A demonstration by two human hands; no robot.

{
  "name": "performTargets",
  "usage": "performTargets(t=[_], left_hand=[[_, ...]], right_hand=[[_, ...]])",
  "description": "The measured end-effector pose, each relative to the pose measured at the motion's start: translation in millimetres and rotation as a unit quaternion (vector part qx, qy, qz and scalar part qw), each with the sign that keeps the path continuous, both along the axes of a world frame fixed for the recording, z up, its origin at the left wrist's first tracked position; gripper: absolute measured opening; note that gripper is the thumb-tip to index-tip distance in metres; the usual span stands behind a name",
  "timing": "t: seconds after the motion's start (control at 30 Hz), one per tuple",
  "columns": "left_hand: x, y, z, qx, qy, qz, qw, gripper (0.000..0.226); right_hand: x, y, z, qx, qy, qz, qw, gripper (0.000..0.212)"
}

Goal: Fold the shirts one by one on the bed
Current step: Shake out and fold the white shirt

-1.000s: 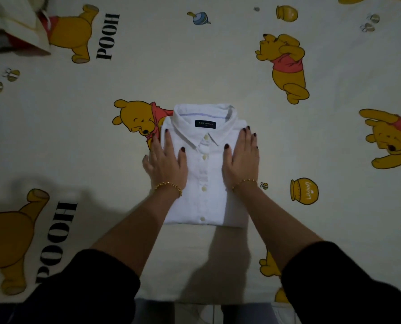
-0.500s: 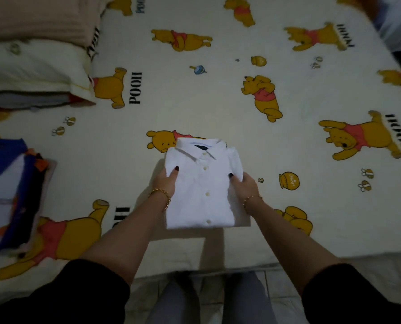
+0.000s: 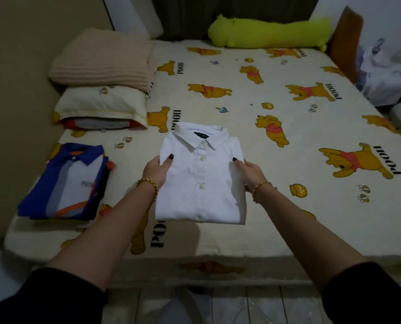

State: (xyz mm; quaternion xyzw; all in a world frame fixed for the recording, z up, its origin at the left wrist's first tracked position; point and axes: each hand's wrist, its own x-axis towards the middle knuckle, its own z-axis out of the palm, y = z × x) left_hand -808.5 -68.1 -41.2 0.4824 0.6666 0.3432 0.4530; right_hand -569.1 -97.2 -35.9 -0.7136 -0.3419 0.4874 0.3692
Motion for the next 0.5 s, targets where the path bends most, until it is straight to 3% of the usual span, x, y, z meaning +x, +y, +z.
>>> performTargets(t=[0.13,0.33,0.5], left_hand=[[-54.3,-31.2,2.5,-0.020,0.032,0.002,0.999,0.042],[-141.7,-39.0,-2.7,-0.031,0.061,0.023,0.997,0.037],[-240.0,-13.0,-17.1,-0.051,0.069,0.042,0.995,0.035]], right_hand=[[-46.3,-25.8,7.8,0.003,0.004,0.046,0.999,0.012],[-127.5,-28.6,8.5,-0.007,-0.001,0.086,0.996,0.012],[-222.0,6.6,-10.7,-0.029,-0.009,0.100,0.995,0.023]])
